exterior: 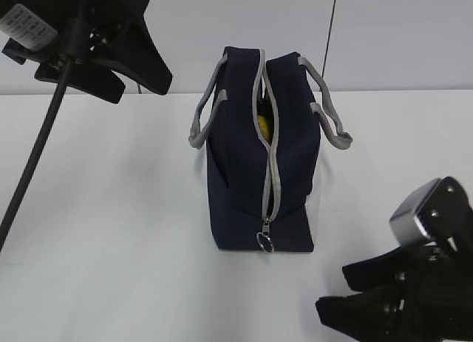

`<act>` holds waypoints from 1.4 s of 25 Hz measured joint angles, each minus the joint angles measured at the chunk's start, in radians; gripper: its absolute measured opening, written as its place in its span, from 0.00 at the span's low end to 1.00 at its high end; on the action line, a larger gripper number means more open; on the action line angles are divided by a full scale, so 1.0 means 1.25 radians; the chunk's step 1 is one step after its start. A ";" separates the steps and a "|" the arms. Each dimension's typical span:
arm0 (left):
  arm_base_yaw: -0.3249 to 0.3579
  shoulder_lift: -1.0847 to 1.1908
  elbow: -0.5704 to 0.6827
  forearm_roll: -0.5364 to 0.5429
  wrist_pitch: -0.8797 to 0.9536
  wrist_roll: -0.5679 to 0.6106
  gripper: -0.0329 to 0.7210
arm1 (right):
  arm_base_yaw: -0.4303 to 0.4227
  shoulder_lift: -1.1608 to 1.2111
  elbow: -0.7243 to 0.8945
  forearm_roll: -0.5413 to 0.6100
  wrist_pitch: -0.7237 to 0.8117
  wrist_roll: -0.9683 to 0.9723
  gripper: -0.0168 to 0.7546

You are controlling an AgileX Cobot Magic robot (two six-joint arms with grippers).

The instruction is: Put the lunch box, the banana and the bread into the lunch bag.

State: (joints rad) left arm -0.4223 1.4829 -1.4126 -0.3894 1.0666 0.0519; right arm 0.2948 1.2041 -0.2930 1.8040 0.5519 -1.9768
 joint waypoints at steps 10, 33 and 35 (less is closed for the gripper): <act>0.000 0.000 0.000 0.008 0.006 0.000 0.69 | 0.000 0.304 -0.057 0.003 0.283 -0.100 0.67; 0.000 0.000 0.000 0.034 0.012 0.000 0.68 | 0.000 0.440 -0.237 0.007 0.126 -0.267 0.48; 0.000 0.000 0.000 0.034 0.012 0.000 0.68 | 0.000 0.440 -0.244 0.007 0.112 -0.267 0.47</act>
State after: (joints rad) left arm -0.4223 1.4829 -1.4126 -0.3468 1.0820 0.0519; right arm 0.2948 1.7547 -0.5976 1.8121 0.6916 -2.3104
